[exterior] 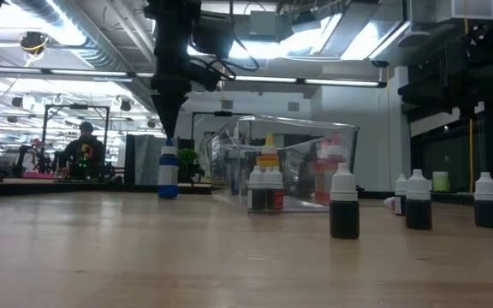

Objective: Pick & Place food coloring
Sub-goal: Put the large blue food coloring bottle into the top of the bin

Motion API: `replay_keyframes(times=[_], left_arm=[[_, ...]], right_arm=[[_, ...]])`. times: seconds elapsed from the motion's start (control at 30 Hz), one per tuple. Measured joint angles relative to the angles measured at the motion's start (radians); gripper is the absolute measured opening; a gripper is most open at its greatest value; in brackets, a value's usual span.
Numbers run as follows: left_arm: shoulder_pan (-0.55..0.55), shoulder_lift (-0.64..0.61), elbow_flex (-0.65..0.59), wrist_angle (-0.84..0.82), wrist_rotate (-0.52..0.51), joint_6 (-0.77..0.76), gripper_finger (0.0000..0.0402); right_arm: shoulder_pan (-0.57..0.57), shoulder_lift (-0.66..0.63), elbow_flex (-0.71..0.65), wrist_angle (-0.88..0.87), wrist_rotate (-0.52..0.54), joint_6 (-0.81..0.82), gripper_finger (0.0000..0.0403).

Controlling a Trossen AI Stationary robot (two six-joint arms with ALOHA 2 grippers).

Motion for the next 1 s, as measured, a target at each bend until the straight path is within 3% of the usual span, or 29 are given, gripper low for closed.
replay_keyframes(times=[0.2, 0.37, 0.77, 1.0], left_arm=[[0.013, -0.042, 0.0, -0.009, 0.067, -0.007, 0.0272], [0.049, -0.047, 0.0, -0.013, 0.054, 0.016, 0.0273], [0.096, 0.023, 0.0, 0.046, 0.104, 0.09, 0.0272], [0.1, 0.024, -0.086, 0.072, 0.115, 0.089, 0.0274]], right_arm=[[0.0, 0.0, 0.0, 0.0, 0.0, 0.0, 0.0142], [0.0, 0.0, 0.0, 0.0, 0.0, 0.0, 0.0142], [0.0, 0.0, 0.0, 0.0, 0.0, 0.0, 0.0142], [0.0, 0.0, 0.0, 0.0, 0.0, 0.0, 0.0142]])
